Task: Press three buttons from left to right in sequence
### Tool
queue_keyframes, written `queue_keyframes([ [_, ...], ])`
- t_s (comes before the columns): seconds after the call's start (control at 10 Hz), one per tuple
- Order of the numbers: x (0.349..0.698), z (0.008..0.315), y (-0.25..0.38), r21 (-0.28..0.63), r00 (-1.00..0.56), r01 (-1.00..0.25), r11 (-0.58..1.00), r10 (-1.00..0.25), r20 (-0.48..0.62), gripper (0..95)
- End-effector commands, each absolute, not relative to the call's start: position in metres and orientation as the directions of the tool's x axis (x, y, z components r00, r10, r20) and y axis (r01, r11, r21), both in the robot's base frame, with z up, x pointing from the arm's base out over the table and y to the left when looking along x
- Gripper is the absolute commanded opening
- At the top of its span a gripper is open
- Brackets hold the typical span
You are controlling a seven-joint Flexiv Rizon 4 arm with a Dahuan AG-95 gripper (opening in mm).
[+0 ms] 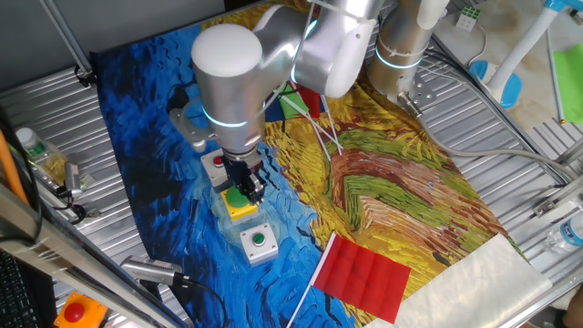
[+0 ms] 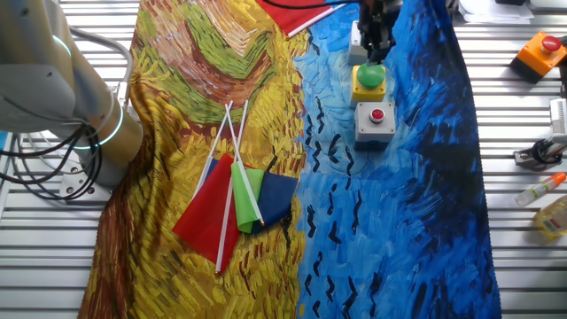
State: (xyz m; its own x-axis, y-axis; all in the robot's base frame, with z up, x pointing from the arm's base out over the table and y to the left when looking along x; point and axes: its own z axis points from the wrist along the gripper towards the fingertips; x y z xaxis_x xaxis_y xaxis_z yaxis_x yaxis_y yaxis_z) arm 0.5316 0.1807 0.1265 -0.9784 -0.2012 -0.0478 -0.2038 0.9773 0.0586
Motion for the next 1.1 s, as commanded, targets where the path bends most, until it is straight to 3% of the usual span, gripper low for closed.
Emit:
queue_keyframes([
  [0.1, 0.532, 0.12, 0.189, 0.058, -0.984, -0.171, 0.984, -0.168, -0.053, 57.0],
  [1.1, 0.526, 0.118, 0.25, 0.047, -0.994, -0.099, 0.994, -0.097, -0.053, 57.0],
])
